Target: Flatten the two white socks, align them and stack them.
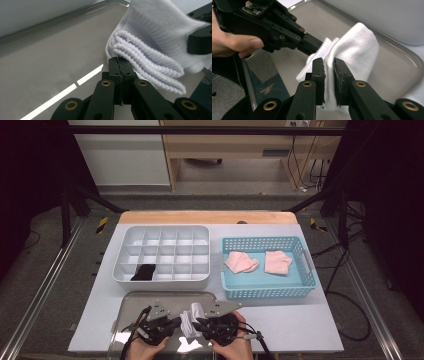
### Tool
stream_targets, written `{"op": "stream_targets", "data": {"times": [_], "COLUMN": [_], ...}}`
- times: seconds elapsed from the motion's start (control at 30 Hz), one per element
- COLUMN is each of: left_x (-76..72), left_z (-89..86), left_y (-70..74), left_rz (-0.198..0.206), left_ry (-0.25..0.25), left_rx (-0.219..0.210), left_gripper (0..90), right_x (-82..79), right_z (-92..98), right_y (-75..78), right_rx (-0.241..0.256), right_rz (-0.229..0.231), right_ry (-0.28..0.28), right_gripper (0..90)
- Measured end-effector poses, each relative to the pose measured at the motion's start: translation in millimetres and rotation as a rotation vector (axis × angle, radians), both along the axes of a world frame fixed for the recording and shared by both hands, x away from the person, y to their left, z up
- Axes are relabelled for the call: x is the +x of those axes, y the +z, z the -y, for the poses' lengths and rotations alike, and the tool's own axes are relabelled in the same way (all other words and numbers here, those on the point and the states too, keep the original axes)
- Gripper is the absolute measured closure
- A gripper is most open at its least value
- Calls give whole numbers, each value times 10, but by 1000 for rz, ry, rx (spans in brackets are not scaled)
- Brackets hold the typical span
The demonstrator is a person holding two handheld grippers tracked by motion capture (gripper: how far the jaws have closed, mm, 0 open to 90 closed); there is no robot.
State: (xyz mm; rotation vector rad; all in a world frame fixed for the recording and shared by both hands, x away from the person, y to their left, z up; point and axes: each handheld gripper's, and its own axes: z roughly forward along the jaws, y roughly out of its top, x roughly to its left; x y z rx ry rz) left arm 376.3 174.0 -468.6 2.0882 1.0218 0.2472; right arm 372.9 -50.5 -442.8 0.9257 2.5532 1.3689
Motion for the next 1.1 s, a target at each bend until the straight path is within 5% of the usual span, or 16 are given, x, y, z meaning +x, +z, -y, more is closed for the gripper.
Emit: {"op": "stream_targets", "data": {"times": [0.17,0.5,0.77,0.87,1.1], "left_x": [19,113,175,192,208], "left_z": [-29,-245,-274,-243,-88], "left_y": [4,201,280,329,385], "left_rz": [2,45,75,108,117], "left_ry": [10,71,68,49,8], "left_rx": [-4,-94,-116,-124,-132], "left_gripper": [885,871,842,797,592], "right_x": [10,21,14,8,-18], "right_z": [-98,-187,-254,-253,-277], "right_y": [-37,-122,-150,-170,-185], "right_rx": [-15,-32,-46,-38,-44], "right_rz": [-6,-10,-6,-12,1], "right_ry": [21,35,39,35,37], "right_gripper": [804,783,782,782,773]}}
